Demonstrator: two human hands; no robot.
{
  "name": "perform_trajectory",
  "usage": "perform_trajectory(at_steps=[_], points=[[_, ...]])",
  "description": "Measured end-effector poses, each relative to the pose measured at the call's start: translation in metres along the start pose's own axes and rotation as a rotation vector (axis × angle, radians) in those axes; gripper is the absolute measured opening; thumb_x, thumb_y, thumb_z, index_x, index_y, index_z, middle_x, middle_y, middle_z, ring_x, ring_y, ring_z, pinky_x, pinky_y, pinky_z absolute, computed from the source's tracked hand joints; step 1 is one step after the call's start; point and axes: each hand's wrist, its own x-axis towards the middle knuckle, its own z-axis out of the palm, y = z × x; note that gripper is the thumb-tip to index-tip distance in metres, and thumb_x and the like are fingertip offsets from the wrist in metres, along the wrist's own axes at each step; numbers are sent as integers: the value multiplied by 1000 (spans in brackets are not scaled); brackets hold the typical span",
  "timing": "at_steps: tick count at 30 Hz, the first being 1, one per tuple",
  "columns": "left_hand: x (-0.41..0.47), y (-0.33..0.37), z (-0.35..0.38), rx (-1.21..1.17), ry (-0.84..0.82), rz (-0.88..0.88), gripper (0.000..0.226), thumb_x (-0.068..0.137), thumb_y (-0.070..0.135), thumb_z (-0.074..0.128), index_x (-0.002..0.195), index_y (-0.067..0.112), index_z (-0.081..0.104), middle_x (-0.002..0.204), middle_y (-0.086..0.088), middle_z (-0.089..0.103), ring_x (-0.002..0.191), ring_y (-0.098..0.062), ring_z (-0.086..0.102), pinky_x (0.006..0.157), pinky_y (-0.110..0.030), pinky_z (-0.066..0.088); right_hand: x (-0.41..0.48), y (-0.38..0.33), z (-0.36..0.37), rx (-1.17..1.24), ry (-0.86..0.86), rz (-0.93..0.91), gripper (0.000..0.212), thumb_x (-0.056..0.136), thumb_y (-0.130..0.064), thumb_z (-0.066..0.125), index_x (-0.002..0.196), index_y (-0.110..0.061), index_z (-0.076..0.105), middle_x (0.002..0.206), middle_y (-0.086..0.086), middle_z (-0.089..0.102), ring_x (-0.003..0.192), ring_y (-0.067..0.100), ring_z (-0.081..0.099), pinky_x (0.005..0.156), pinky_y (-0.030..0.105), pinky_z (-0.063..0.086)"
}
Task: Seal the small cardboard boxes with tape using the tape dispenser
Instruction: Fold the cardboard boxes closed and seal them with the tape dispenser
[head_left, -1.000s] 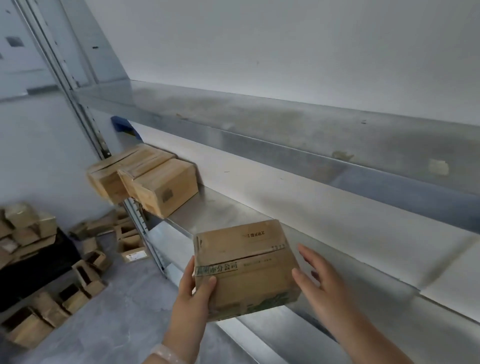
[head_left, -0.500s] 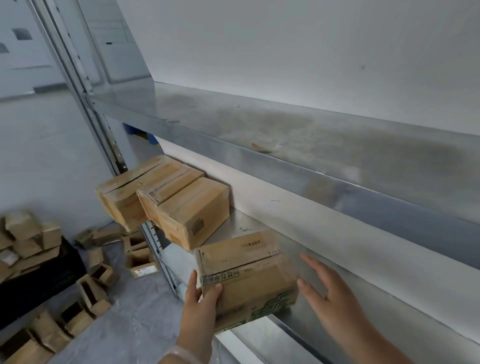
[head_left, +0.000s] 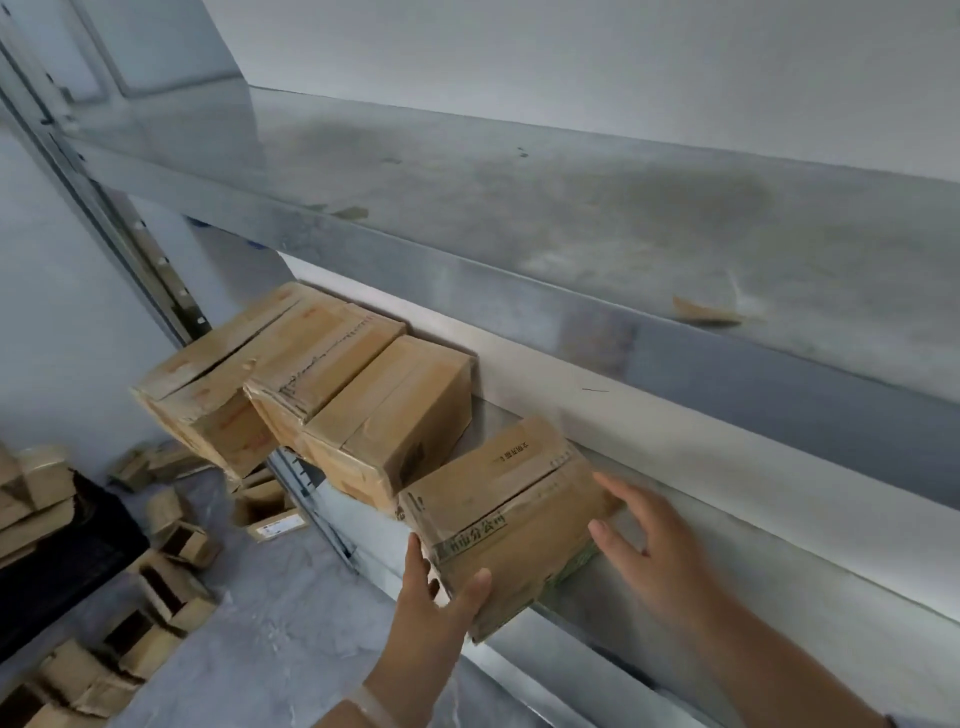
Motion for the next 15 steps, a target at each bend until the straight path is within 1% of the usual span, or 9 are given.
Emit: perform_trajectory(at_steps=[2,3,5,7,8,9,11,13,15], points=[[4,1,-21,292,31,112,103,66,59,68,149,43,9,148,12,28,138,-19,32,112,-44,34,-5,-5,5,1,81,54,48,90,-25,66,134,-33,51,126,-18,47,117,0,44,100,24,36],[6,2,-33,471,36,252,96,71,58,67,147,46,11,150,14,24,138,-13,28,113,-40,32,-9,-6,9,7,128,90,45,89,-24,66,131,-34,52,127,-18,48,118,1,45,102,25,36],[11,15,-50,781,-46,667,73,81,52,67,141,49,26,148,22,24,134,1,25,109,-25,30,-21,-8,21,47,208,182,39,89,-23,67,120,-41,50,125,-17,46,119,7,48,106,34,40],[29,29,-57,1040,-205,1021,55,83,56,59,135,44,44,145,19,36,132,1,29,105,-24,32,-31,-10,37,80,263,271,43,88,-26,66,115,-51,44,123,-17,46,115,9,53,103,40,44],[38,34,-57,1151,-294,1099,53,82,61,52,131,41,51,143,16,43,131,-4,35,104,-28,38,-35,-13,46,108,266,317,44,89,-27,66,117,-53,44,126,-14,47,111,8,54,100,38,47],[46,40,-56,1239,-361,1115,54,82,64,47,128,39,54,141,13,47,130,-9,40,102,-34,44,-37,-17,55,147,267,353,45,90,-27,65,123,-50,45,129,-11,48,107,5,55,97,34,49],[56,46,-55,1319,-429,1092,54,82,68,43,125,38,59,138,10,52,127,-14,49,98,-40,49,-40,-25,74,214,265,424,54,91,-25,65,139,-36,43,135,-9,44,106,1,55,93,27,51],[59,46,-57,1341,-432,1127,53,82,69,44,121,38,63,134,11,56,122,-14,53,95,-38,51,-39,-32,90,284,271,456,65,89,-23,67,146,-30,37,140,-11,40,113,1,54,95,28,52],[61,52,-63,1338,-422,1193,50,84,66,44,119,38,64,130,13,58,119,-11,54,93,-36,52,-34,-38,99,324,243,455,74,86,-26,70,149,-32,32,147,-13,36,124,5,49,100,35,51]])
